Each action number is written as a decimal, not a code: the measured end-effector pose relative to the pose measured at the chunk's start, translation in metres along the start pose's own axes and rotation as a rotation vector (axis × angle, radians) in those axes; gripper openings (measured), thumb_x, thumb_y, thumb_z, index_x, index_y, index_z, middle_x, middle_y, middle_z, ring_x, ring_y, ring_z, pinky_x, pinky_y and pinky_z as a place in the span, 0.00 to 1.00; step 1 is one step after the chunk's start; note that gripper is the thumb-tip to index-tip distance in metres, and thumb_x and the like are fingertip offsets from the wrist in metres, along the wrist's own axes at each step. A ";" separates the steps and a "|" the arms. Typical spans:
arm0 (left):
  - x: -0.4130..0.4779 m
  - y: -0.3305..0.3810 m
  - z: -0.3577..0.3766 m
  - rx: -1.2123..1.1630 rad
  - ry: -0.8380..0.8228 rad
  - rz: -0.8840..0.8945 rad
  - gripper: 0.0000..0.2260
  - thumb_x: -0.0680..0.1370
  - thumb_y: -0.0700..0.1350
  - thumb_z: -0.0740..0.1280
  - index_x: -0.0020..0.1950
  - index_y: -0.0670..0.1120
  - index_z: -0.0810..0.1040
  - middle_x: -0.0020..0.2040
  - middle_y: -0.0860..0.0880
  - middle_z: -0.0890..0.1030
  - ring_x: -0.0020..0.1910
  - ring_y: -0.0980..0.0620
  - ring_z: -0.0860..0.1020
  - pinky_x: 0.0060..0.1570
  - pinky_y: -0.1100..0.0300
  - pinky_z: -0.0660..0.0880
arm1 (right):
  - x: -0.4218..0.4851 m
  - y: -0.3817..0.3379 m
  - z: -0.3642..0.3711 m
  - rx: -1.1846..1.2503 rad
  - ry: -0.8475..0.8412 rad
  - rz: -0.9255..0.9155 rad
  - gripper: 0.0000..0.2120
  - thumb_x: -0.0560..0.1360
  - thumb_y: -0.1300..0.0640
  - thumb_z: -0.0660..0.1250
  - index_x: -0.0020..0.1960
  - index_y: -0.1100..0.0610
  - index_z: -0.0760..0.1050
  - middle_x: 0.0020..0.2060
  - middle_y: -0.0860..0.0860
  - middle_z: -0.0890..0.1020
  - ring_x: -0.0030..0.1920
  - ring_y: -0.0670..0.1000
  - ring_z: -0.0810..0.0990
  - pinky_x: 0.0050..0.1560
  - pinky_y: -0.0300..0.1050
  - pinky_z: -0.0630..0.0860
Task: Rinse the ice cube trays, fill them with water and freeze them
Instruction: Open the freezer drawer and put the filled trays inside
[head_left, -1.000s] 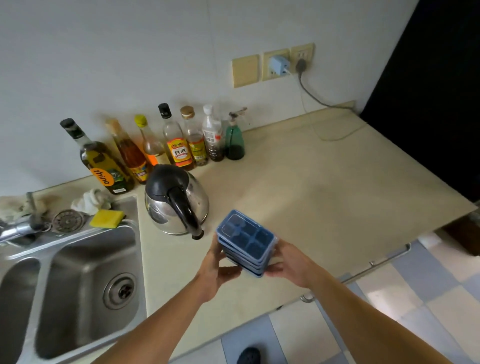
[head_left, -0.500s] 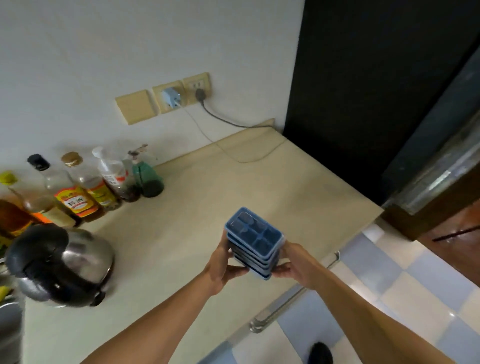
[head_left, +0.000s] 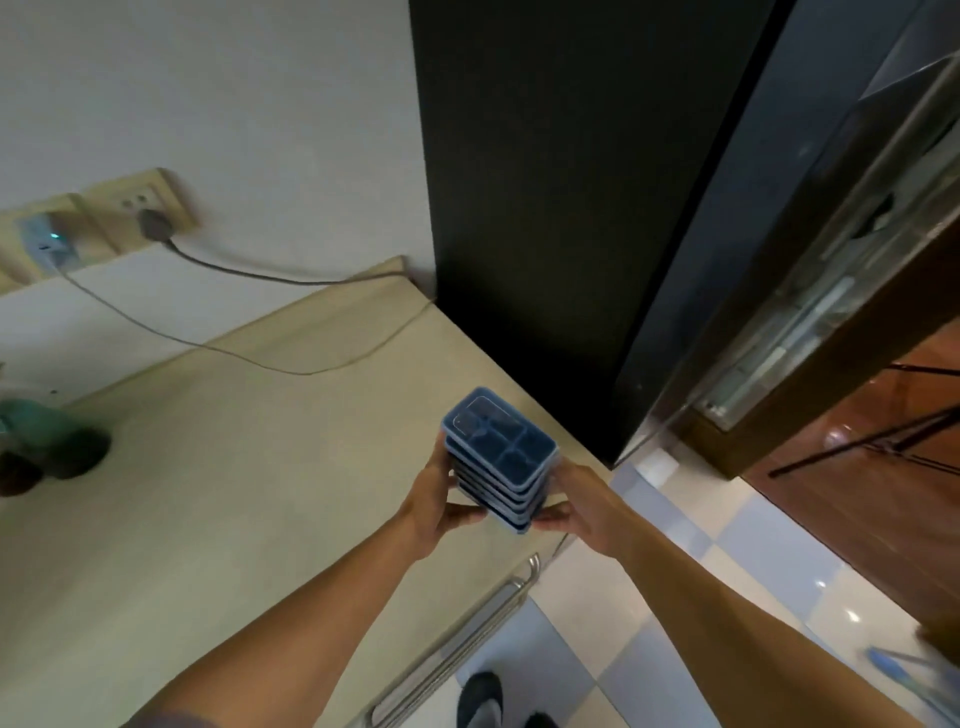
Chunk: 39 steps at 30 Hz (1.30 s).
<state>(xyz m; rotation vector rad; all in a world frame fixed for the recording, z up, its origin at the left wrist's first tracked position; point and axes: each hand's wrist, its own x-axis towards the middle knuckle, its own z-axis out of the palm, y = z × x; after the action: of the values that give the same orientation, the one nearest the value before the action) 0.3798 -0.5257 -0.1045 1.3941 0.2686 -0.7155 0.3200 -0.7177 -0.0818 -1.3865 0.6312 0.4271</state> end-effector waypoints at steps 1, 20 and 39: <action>0.008 0.005 0.007 0.023 0.000 -0.002 0.25 0.79 0.71 0.56 0.59 0.58 0.82 0.61 0.49 0.81 0.60 0.45 0.80 0.46 0.50 0.83 | 0.005 -0.003 -0.007 0.021 0.012 0.005 0.20 0.85 0.50 0.60 0.71 0.62 0.71 0.65 0.63 0.77 0.60 0.64 0.81 0.66 0.61 0.77; 0.003 -0.067 0.055 -0.001 0.726 0.039 0.24 0.85 0.61 0.53 0.53 0.42 0.77 0.44 0.43 0.82 0.34 0.46 0.81 0.31 0.55 0.75 | 0.039 0.040 -0.126 -0.292 -0.027 -0.071 0.14 0.81 0.43 0.65 0.54 0.54 0.77 0.50 0.52 0.80 0.54 0.55 0.81 0.59 0.51 0.78; 0.102 -0.174 0.217 1.754 0.773 0.652 0.35 0.79 0.57 0.65 0.80 0.44 0.58 0.79 0.42 0.62 0.79 0.40 0.59 0.78 0.41 0.55 | 0.202 0.144 -0.264 -1.345 0.084 -0.749 0.42 0.77 0.35 0.66 0.81 0.58 0.57 0.81 0.55 0.59 0.80 0.59 0.55 0.76 0.59 0.61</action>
<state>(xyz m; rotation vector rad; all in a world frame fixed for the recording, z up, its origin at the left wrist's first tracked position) 0.3028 -0.7647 -0.2606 3.1699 -0.3747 0.4354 0.3427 -0.9731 -0.3380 -2.7633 -0.2750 0.1367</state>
